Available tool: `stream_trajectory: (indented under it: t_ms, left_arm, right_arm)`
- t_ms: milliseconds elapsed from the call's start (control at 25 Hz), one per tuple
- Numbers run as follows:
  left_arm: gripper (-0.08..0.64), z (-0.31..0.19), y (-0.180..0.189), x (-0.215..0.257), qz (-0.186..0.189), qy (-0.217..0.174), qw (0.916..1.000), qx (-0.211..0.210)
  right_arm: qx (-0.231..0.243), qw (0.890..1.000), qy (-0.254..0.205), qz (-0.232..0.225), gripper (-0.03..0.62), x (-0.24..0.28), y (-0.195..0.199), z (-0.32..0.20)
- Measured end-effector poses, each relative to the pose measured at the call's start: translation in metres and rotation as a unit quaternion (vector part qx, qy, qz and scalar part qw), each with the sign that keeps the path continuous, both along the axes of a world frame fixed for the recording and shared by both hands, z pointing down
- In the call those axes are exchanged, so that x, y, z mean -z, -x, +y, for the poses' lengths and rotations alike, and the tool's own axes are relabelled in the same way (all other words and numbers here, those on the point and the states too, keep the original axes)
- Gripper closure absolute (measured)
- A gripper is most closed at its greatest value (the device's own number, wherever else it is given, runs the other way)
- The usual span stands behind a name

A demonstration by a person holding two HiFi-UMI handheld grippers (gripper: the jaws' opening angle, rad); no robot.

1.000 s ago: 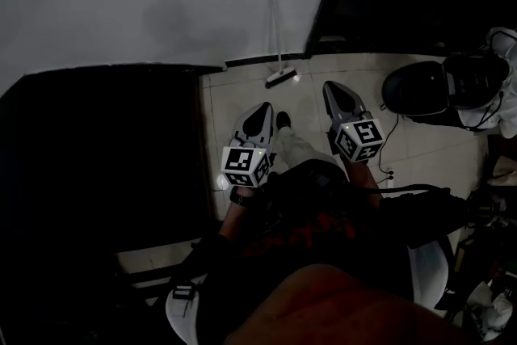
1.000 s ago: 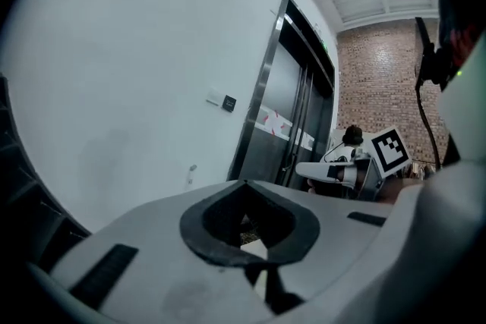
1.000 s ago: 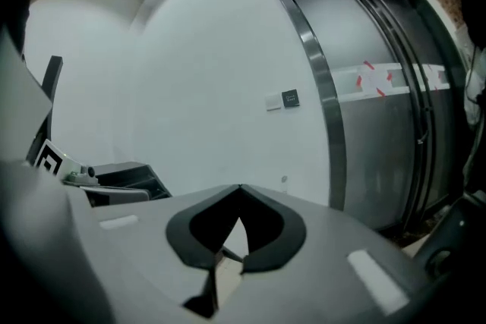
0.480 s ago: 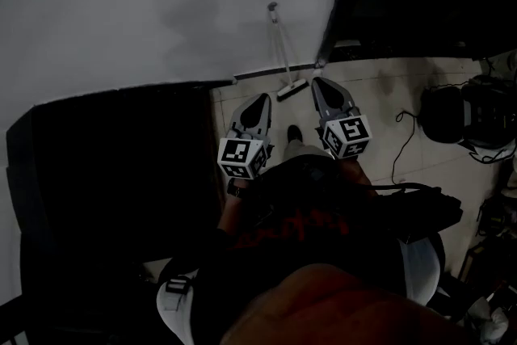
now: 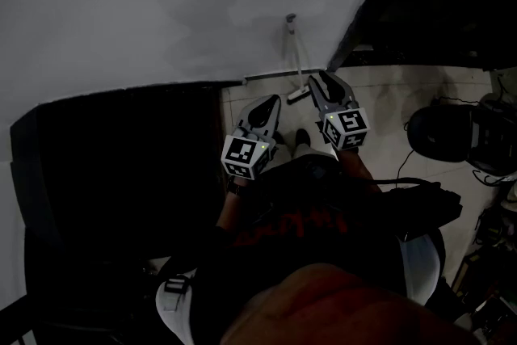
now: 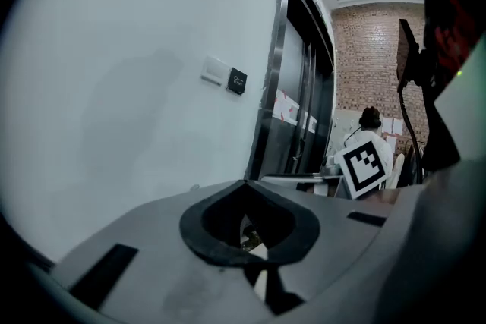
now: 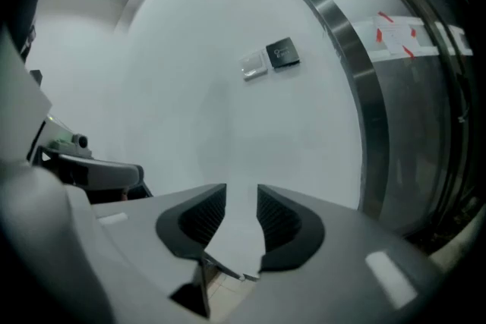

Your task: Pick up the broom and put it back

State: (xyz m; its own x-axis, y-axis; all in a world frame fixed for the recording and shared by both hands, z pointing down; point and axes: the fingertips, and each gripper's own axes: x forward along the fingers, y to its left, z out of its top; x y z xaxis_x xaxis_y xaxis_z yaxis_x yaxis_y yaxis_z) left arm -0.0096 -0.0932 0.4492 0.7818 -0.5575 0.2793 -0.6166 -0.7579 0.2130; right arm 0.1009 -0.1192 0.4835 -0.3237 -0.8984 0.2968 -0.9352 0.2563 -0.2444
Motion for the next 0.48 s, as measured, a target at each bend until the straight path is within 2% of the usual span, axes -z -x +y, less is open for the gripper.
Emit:
stream_trajectory:
  t_ms: [40, 120, 240, 400, 480]
  left_arm:
    - [0.555, -0.005, 0.006, 0.003, 0.0, 0.001, 1.0, 0.007]
    - [0.555, -0.009, 0.023, 0.006, -0.004, 0.002, 0.9995, 0.031]
    - [0.555, -0.003, 0.051, -0.006, -0.015, 0.007, 0.997, 0.075]
    - [0.555, 0.009, 0.087, -0.034, -0.041, 0.032, 0.9922, 0.113]
    - [0.555, 0.013, 0.098, -0.043, -0.029, 0.055, 0.9889, 0.135]
  right_arm:
    - [-0.003, 1.0, 0.01, 0.001, 0.465, -0.011, 0.002, -0.009]
    - [0.008, 0.999, 0.029, 0.013, 0.465, -0.042, 0.01, -0.03]
    - [0.037, 0.996, 0.072, 0.048, 0.446, -0.117, 0.014, -0.068]
    - [0.018, 0.983, 0.175, 0.057, 0.423, -0.239, 0.001, -0.111]
    - [0.002, 0.973, 0.215, 0.087, 0.417, -0.291, -0.018, -0.126]
